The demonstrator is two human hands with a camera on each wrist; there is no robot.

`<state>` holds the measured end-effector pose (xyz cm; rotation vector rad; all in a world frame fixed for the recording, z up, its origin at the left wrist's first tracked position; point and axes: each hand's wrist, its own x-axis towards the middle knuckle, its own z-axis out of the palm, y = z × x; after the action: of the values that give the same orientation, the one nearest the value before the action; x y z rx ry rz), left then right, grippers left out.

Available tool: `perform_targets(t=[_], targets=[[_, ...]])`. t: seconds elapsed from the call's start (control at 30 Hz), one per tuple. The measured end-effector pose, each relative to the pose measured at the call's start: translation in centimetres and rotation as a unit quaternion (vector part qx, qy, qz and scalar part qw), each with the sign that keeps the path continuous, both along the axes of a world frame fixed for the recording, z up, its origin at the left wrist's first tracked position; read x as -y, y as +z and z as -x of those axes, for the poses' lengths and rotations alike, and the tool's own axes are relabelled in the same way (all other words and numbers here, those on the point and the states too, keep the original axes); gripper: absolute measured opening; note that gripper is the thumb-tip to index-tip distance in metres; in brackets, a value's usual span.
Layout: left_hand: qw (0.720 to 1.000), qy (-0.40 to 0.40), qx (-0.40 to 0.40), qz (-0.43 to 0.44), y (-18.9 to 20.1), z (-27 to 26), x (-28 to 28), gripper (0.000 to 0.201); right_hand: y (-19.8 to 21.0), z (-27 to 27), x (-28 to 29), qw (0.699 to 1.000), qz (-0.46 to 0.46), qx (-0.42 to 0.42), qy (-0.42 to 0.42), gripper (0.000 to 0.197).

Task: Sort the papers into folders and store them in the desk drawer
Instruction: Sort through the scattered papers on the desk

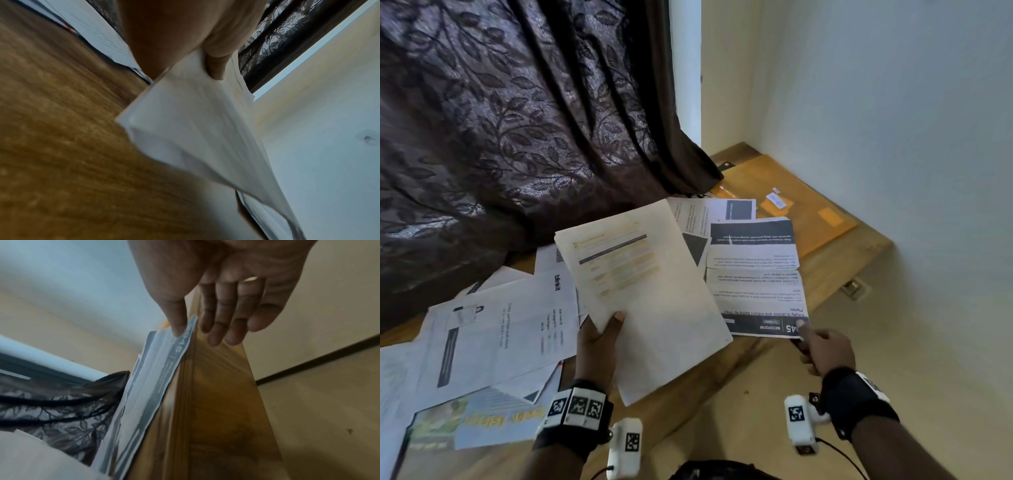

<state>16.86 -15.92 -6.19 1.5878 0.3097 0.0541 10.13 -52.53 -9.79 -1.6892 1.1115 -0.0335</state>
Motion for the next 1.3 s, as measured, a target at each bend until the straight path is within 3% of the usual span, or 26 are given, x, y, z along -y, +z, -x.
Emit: perform_targets(t=[0.13,0.2,0.33,0.4,0.47,0.57,0.7,0.9,1.03,1.1,1.17,1.3], targets=[[1.000,-0.022,0.005,-0.004,0.3,0.4,0.4,0.033,0.2,0.0,-0.5,0.997,-0.052,0.037,0.045,0.022],[1.000,-0.030,0.005,-0.002,0.4,0.5,0.2,0.034,1.1,-0.4,0.3,0.996,-0.067,0.055,0.026,0.018],[0.999,-0.029,-0.013,0.015,0.1,-0.2,-0.6,0.032,3.0,-1.6,3.6,0.972,-0.116,0.135,-0.156,0.019],[0.999,-0.034,-0.019,0.014,-0.2,-0.8,-0.6,0.029,3.7,-2.0,3.7,0.955,-0.152,0.160,-0.200,0.026],[0.999,-0.041,-0.022,0.011,-0.4,-1.3,-0.5,0.025,4.1,-2.4,2.3,0.958,-0.171,0.138,-0.186,0.028],[0.998,-0.053,-0.025,0.012,-1.0,-2.1,-0.3,0.020,4.2,-3.0,-0.8,0.973,-0.176,0.103,-0.110,0.015],[0.996,-0.077,-0.037,0.012,-1.4,-3.2,0.4,0.027,3.3,-4.2,-2.2,0.982,-0.115,0.102,-0.114,0.005],[0.995,-0.096,-0.024,0.002,-0.9,-5.0,2.0,0.027,2.8,-5.0,-0.9,0.983,-0.059,0.141,-0.105,0.021],[0.995,-0.094,-0.021,-0.039,-0.4,-6.5,3.7,0.029,3.0,-5.5,1.9,0.985,0.085,0.141,-0.046,0.009],[0.995,-0.081,-0.003,-0.062,-0.2,-7.9,4.5,0.031,4.0,-6.2,3.6,0.979,0.133,0.148,-0.039,0.007],[0.994,-0.078,0.008,-0.082,-0.3,-9.2,5.0,0.032,5.7,-7.3,5.4,0.970,0.162,0.175,-0.041,0.017],[0.988,-0.083,-0.004,-0.133,-0.9,-11.4,6.1,0.036,9.5,-10.3,9.6,0.955,0.223,0.191,0.032,0.014]])
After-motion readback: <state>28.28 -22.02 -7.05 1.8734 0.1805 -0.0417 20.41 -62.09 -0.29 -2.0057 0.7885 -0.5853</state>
